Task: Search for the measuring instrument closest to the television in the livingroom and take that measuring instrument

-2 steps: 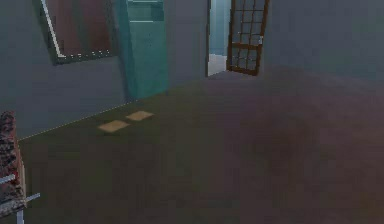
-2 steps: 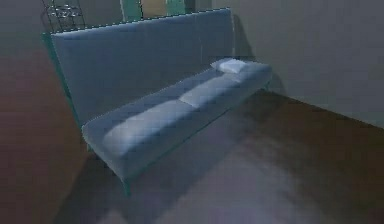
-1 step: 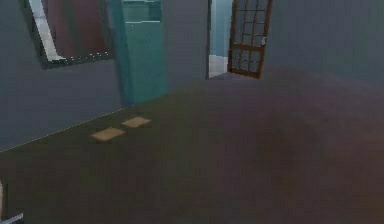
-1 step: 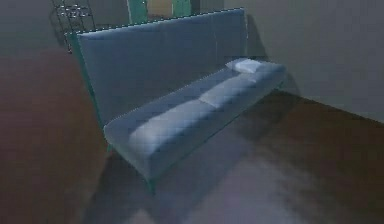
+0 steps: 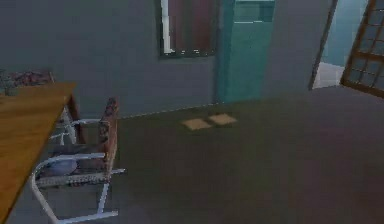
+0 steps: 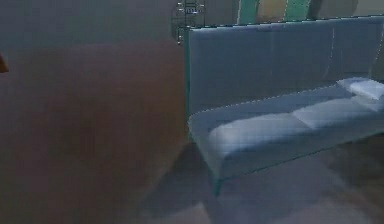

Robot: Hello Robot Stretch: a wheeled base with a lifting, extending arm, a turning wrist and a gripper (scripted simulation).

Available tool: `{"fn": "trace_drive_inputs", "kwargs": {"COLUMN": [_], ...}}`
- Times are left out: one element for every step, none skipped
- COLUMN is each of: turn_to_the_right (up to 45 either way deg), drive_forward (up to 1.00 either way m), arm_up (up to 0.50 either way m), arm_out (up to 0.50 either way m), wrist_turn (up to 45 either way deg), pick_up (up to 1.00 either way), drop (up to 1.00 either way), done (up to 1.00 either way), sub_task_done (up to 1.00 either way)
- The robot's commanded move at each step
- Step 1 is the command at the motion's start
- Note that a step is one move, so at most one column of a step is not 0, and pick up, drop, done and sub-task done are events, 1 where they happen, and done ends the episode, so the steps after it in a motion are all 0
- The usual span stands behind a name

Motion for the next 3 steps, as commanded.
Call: {"fn": "trace_drive_inputs", "kwargs": {"turn_to_the_right": [0.0,-45.0,-45.0], "drive_forward": [0.25,0.0,0.0], "arm_up": [0.0,0.0,0.0], "arm_out": [0.0,0.0,0.0], "wrist_turn": [0.0,0.0,0.0], "pick_up": [0.0,0.0,0.0], "drop": [0.0,0.0,0.0], "done": [0.0,0.0,0.0], "sub_task_done": [0.0,0.0,0.0]}}
